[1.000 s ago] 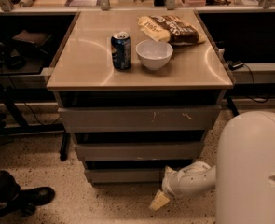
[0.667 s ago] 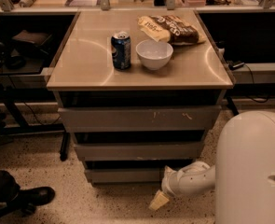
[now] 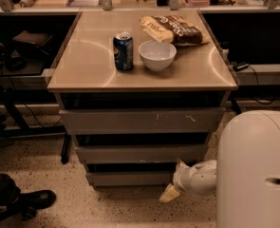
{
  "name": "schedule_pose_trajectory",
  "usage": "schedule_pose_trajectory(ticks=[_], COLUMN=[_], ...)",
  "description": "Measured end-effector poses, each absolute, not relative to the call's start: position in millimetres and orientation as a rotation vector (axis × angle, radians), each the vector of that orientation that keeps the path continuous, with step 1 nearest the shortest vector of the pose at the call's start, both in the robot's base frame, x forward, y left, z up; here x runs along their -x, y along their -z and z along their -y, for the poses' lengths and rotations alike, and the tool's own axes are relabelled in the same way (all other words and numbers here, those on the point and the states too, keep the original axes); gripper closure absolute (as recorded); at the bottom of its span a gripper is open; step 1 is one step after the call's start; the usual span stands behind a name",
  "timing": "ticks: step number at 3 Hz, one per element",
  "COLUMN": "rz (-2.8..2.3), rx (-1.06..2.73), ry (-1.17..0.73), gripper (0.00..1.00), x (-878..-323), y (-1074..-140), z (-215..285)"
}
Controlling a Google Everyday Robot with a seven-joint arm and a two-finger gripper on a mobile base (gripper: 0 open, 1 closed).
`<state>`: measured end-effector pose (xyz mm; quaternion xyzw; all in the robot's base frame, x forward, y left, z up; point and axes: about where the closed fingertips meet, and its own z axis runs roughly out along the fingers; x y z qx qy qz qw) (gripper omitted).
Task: Open bottom drawer
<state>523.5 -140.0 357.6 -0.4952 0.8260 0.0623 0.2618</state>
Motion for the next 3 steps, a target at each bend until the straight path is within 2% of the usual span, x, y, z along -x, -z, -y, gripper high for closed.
schedule_pose_trajectory(ticks=[2, 3], rz=[-2.148, -2.048], rx=[1.297, 1.233], ry=[-0.314, -0.352], gripper=[0.0, 0.0], x=[-536, -568], y=[-297, -275], z=[94, 84])
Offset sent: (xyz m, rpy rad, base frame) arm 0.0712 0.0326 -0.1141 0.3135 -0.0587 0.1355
